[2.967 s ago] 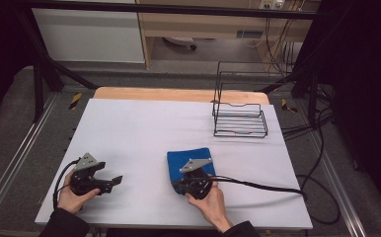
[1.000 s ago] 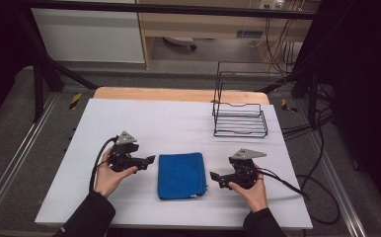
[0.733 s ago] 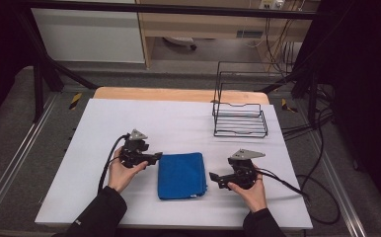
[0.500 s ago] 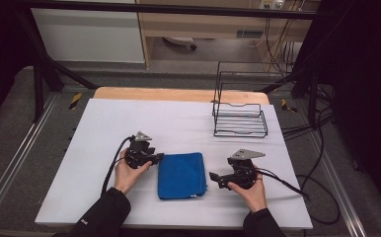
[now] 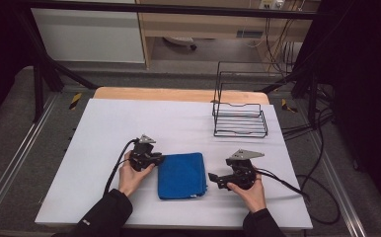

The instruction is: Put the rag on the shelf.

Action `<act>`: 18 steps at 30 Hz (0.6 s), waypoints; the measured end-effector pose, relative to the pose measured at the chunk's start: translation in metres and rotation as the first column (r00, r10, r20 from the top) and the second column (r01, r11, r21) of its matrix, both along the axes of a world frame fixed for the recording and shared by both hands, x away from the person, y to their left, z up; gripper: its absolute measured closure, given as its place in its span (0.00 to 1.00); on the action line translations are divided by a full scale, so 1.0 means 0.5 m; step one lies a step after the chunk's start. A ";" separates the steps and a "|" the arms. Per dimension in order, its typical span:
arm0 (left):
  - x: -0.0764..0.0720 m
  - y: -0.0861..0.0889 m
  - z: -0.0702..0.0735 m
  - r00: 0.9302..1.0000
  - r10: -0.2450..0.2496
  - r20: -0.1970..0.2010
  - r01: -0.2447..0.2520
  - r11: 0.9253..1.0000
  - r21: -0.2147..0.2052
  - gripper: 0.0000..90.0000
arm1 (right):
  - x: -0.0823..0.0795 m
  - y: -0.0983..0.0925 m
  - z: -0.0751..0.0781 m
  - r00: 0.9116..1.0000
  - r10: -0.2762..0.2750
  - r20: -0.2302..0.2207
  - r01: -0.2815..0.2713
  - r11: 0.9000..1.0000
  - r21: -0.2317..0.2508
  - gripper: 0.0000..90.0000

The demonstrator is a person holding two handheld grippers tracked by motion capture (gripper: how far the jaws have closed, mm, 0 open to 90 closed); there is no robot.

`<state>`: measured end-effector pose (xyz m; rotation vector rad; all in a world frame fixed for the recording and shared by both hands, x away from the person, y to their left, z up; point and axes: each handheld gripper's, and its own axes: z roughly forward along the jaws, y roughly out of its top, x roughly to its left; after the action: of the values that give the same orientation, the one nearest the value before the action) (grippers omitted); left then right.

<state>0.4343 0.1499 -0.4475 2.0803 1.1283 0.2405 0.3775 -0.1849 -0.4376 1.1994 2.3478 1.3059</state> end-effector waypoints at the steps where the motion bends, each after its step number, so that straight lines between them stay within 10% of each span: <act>1: -0.001 0.000 -0.001 1.000 0.000 0.001 0.000 1.000 -0.002 0.88 | 0.000 0.000 0.001 1.000 -0.003 0.001 0.003 1.000 0.000 0.07; 18: -0.001 0.000 -0.004 1.000 -0.005 -0.007 0.005 1.000 -0.009 0.94 | 0.029 0.031 0.012 0.999 -0.013 0.030 0.013 1.000 -0.013 0.02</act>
<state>0.4341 0.1499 -0.4493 2.0773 1.1259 0.2257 0.3922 -0.1692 -0.4316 1.1811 2.3202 1.2932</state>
